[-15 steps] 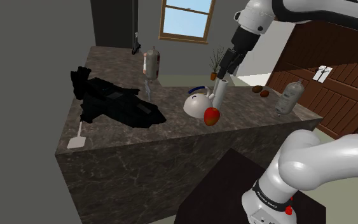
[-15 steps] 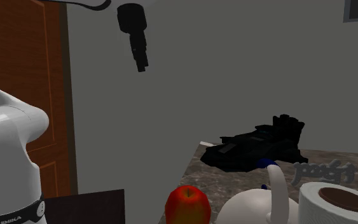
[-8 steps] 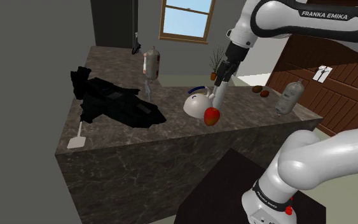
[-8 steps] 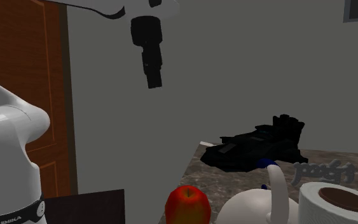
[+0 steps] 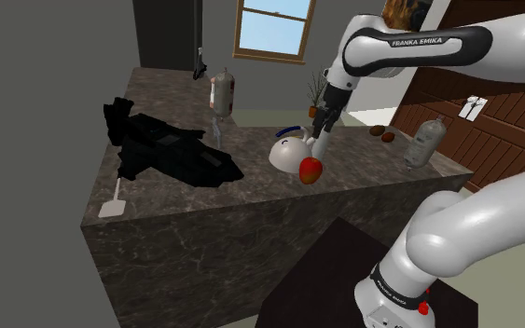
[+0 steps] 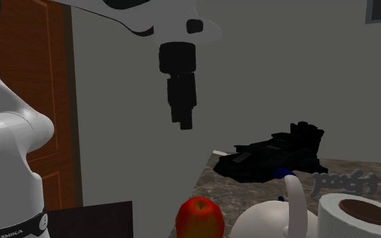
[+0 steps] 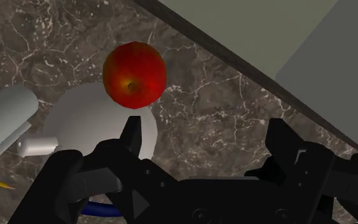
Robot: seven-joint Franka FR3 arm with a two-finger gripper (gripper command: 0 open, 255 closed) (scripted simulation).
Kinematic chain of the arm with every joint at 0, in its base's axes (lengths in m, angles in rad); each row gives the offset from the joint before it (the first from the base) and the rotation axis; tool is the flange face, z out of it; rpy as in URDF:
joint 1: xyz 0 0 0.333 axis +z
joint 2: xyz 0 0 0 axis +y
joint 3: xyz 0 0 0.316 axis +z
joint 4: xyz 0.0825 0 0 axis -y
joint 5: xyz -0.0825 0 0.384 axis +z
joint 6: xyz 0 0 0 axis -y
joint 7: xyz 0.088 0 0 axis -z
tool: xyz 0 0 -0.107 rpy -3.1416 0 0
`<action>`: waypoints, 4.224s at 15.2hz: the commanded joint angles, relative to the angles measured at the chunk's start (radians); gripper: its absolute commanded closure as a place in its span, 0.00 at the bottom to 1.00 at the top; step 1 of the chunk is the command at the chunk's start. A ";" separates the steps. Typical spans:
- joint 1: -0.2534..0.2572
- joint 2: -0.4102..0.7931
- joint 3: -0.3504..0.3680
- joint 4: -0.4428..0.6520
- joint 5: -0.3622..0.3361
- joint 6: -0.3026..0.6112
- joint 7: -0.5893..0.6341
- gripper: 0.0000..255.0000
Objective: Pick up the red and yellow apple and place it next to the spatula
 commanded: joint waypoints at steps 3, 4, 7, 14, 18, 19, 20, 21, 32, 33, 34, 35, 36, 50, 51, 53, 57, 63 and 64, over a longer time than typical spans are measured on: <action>-0.010 0.122 -0.069 0.018 0.000 0.062 -0.077 0.00; -0.012 0.155 -0.085 0.026 0.003 0.076 -0.096 0.00; -0.018 0.258 -0.132 0.055 0.018 0.115 -0.158 0.00; -0.018 0.302 -0.144 0.002 0.029 0.205 -0.175 0.00; -0.018 0.311 -0.146 -0.012 0.032 0.228 -0.177 0.00; -0.018 0.311 -0.146 -0.012 0.032 0.228 -0.177 0.00; -0.018 0.311 -0.146 -0.012 0.032 0.228 -0.177 0.00; -0.018 0.311 -0.146 -0.012 0.032 0.228 -0.177 0.00; -0.018 0.311 -0.146 -0.012 0.032 0.228 -0.177 1.00; -0.018 0.311 -0.146 -0.012 0.032 0.228 -0.177 1.00; -0.018 0.304 -0.144 -0.004 0.029 0.214 -0.175 1.00; -0.018 0.298 -0.143 0.004 0.028 0.199 -0.173 1.00; -0.019 0.292 -0.141 0.012 0.026 0.185 -0.171 1.00; -0.018 0.232 -0.122 0.150 0.014 -0.009 -0.151 1.00; -0.018 0.230 -0.121 0.161 0.013 -0.023 -0.150 1.00; -0.018 0.225 -0.119 0.184 0.013 -0.050 -0.148 1.00; -0.016 0.220 -0.114 0.233 0.014 -0.104 -0.146 1.00; -0.014 0.219 -0.109 0.313 0.016 -0.184 -0.144 1.00; -0.013 0.219 -0.109 0.326 0.017 -0.198 -0.143 1.00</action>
